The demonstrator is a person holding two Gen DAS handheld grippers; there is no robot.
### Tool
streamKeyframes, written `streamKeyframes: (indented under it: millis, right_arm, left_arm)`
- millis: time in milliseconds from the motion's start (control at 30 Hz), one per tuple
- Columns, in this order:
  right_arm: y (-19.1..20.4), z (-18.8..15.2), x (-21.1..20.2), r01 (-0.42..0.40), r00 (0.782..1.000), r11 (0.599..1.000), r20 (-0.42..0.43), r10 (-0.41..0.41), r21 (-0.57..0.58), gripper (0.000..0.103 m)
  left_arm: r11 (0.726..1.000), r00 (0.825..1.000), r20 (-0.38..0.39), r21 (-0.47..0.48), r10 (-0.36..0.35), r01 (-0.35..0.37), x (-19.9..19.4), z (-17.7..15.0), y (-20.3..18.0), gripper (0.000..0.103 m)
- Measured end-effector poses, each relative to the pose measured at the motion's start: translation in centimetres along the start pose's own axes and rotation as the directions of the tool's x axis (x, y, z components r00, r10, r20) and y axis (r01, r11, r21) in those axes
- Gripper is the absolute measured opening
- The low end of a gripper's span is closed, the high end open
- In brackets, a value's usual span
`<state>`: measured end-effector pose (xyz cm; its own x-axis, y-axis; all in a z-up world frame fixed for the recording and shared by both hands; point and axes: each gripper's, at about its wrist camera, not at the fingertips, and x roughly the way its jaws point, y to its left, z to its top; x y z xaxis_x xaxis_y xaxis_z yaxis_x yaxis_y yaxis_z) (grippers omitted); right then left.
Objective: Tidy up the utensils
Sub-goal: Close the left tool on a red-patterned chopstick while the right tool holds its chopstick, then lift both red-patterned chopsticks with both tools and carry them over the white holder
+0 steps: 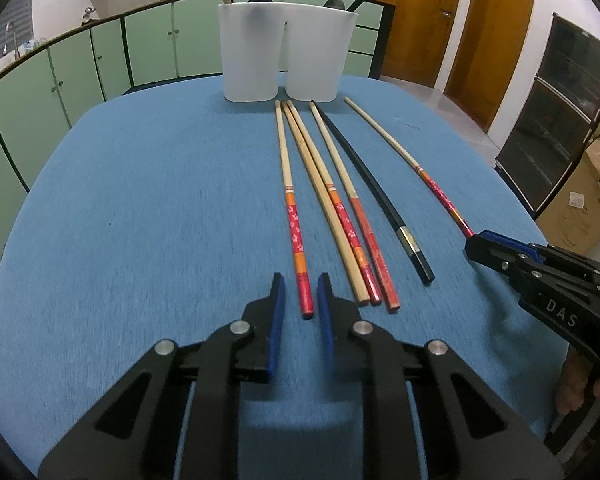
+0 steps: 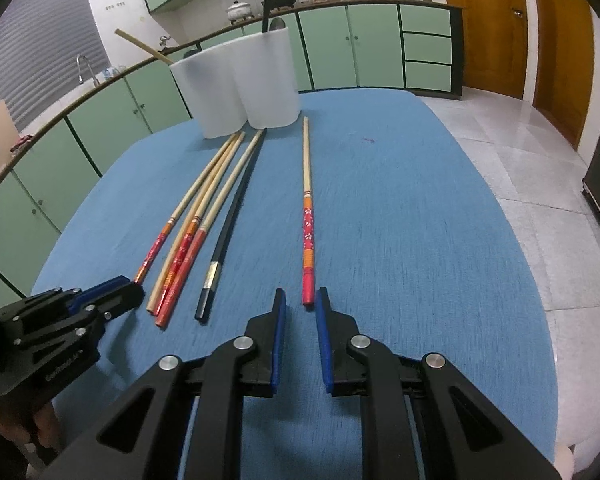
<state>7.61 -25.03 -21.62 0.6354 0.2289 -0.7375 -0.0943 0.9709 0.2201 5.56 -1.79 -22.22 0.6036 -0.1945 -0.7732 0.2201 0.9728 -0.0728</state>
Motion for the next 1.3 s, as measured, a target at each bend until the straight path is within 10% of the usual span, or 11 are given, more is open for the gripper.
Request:
streamKeyframes:
  millis: [400,967,1300]
  right_arm:
    - [0.2,0.4,0.1,0.028,1.000,0.999,0.001,-0.028,-0.017,0.006]
    - [0.6,5.7,-10.5,-0.008,0.948,0.999,0.316,0.025,-0.053,0.005]
    - [0.1,5.8,-10.5,-0.011,0.950,0.999,0.310,0.020,-0.031,0.005]
  left_arm:
    - [1.000,1.000,0.006,-0.011,0.012,-0.012,0.0,0.3,0.2,0.005]
    - [0.999,0.964,0.262,0.025,0.034,-0.042,-8.6,6.3,-0.4,0.005]
    - [1.000,0.992,0.127,0.000,0.014,-0.014,-5.5,5.1,1.6,0.005]
